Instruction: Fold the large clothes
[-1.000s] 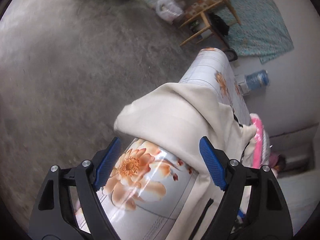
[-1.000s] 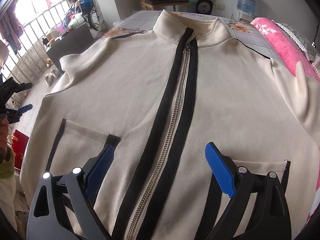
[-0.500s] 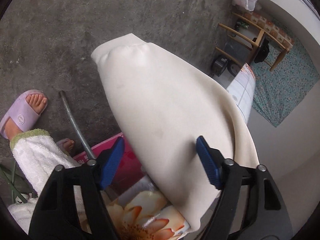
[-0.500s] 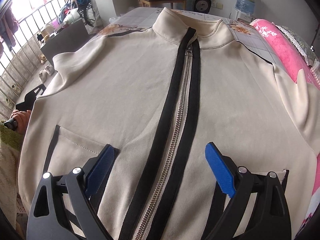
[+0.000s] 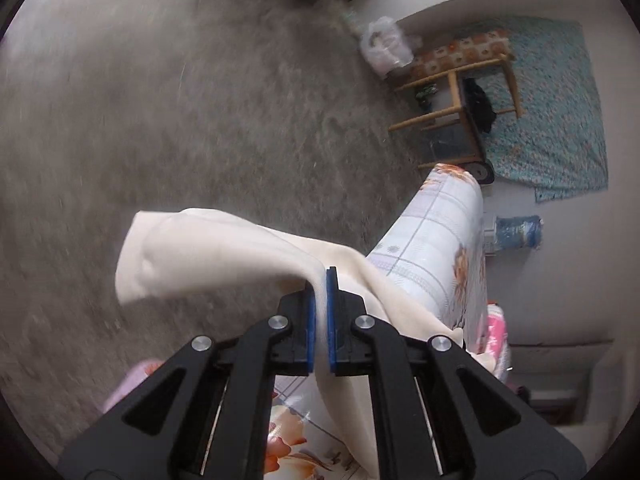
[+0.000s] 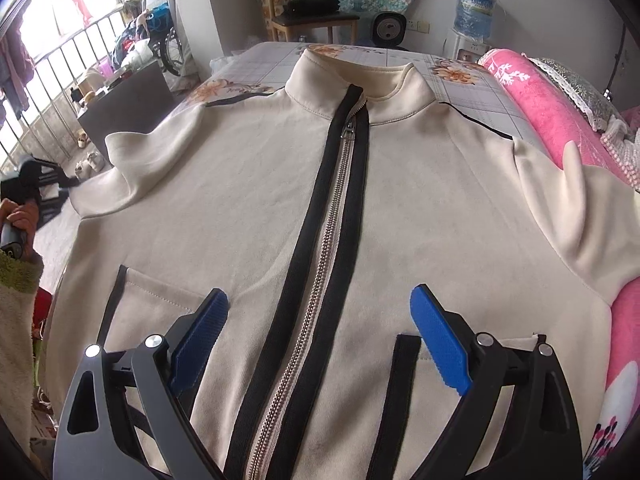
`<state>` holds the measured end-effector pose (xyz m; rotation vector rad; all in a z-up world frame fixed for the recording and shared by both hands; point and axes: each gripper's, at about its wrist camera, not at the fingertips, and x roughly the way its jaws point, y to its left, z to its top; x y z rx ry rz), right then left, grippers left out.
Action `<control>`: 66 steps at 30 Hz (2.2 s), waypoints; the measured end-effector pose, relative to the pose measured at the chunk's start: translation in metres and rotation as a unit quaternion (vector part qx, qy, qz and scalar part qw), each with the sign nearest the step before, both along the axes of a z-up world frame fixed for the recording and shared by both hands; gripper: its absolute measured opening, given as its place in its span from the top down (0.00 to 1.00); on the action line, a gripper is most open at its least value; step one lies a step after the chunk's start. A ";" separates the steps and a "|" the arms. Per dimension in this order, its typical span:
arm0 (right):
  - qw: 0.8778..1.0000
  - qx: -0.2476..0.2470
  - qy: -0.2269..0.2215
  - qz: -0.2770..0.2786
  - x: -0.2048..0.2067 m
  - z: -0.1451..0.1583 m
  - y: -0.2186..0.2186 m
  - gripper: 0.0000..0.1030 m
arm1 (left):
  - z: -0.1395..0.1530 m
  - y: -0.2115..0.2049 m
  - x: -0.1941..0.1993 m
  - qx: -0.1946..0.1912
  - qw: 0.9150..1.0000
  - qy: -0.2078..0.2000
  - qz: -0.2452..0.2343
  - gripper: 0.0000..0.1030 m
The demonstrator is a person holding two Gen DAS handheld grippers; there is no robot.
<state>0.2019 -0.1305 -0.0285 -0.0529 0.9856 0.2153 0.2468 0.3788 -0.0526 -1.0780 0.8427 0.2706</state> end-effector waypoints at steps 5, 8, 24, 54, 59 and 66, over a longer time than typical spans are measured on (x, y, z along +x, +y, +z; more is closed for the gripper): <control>1.000 0.008 -0.017 -0.010 -0.016 0.010 -0.015 0.13 | 0.145 -0.125 -0.010 0.343 0.927 -0.096 -0.116 0.96; 0.999 0.011 -0.026 -0.025 -0.028 0.016 -0.029 0.13 | 0.175 -0.227 -0.029 0.469 0.843 -0.147 -0.219 0.96; 0.996 -0.011 0.057 -0.064 -0.034 -0.031 -0.085 0.13 | 0.041 -0.332 -0.107 0.367 0.829 -0.084 -0.413 0.60; 0.973 -0.143 0.049 0.177 0.172 -0.002 0.180 0.53 | 0.008 -0.269 -0.108 0.360 0.894 -0.028 -0.266 0.61; 0.978 -0.113 0.055 0.168 0.169 0.008 0.160 0.90 | 0.009 -0.266 -0.109 0.351 0.898 -0.033 -0.263 0.62; 0.988 0.039 -0.084 0.127 0.068 0.120 0.040 0.91 | 0.009 -0.262 -0.107 0.339 0.903 -0.036 -0.260 0.63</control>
